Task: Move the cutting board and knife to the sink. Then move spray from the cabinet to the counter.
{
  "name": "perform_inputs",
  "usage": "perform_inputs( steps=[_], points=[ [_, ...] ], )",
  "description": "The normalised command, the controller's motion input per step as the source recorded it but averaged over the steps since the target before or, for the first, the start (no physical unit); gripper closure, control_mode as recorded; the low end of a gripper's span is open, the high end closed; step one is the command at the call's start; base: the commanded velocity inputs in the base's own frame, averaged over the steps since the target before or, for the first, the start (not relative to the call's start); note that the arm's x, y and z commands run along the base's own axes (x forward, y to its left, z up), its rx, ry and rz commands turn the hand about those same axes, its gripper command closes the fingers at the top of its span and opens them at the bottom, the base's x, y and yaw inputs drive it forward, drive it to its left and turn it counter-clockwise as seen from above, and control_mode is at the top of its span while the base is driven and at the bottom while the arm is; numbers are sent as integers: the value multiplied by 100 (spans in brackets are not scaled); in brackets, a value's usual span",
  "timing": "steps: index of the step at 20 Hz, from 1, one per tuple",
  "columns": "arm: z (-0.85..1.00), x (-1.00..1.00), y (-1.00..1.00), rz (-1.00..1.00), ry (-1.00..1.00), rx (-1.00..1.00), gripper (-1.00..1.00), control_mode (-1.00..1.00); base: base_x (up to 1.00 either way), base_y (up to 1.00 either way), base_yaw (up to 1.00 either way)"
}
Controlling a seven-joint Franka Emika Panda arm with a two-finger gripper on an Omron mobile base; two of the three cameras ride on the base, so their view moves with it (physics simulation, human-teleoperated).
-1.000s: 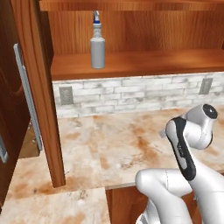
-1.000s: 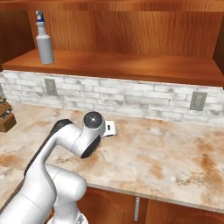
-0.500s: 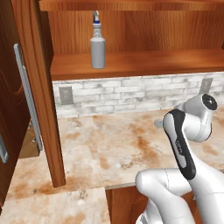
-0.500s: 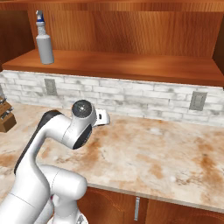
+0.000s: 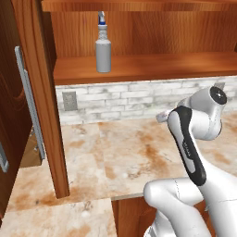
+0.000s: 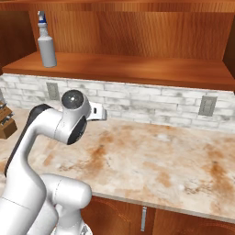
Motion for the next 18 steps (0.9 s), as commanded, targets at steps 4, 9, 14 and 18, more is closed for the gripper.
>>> perform_inputs(
  steps=[4,9,14,18],
  points=[
    [47,0,25,-6,0,7,-100,-100,0,0,0],
    [45,0,23,-4,0,9,-100,-100,0,0,0],
    [47,0,23,-2,0,12,-100,-100,0,0,0],
    [46,0,19,0,0,11,-100,-100,0,0,0]
  ],
)
